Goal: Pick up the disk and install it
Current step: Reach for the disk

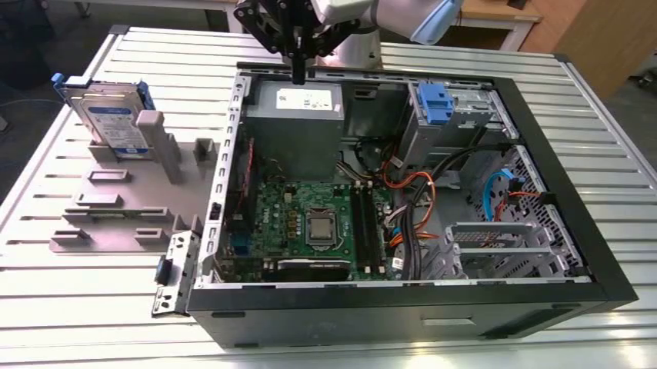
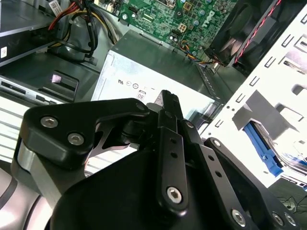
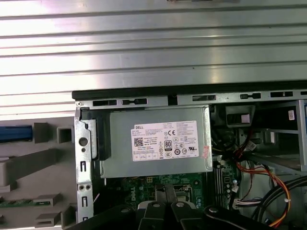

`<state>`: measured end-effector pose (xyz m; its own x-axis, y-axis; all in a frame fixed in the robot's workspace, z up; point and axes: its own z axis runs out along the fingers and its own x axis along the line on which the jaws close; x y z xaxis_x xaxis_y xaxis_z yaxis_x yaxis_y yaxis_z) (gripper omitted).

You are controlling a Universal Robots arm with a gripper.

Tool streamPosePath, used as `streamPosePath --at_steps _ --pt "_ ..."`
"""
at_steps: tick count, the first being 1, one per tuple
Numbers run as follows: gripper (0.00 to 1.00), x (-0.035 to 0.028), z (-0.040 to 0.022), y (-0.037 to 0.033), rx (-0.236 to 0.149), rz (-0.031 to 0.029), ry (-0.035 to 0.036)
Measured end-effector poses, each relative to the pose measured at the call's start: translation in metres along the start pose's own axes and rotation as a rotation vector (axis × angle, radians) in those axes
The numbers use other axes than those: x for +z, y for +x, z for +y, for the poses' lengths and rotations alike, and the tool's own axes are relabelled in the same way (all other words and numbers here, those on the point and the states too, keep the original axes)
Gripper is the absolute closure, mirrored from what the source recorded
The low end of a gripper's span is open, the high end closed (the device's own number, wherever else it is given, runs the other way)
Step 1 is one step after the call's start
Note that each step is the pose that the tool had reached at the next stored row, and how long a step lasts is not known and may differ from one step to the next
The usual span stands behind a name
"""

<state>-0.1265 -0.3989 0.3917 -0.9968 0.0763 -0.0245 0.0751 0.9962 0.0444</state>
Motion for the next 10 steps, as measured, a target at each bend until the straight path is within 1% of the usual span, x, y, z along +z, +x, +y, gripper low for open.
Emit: streamPosePath --at_steps 10 --pt "0.89 0.0004 -0.0003 0.0030 0.000 0.0000 0.0000"
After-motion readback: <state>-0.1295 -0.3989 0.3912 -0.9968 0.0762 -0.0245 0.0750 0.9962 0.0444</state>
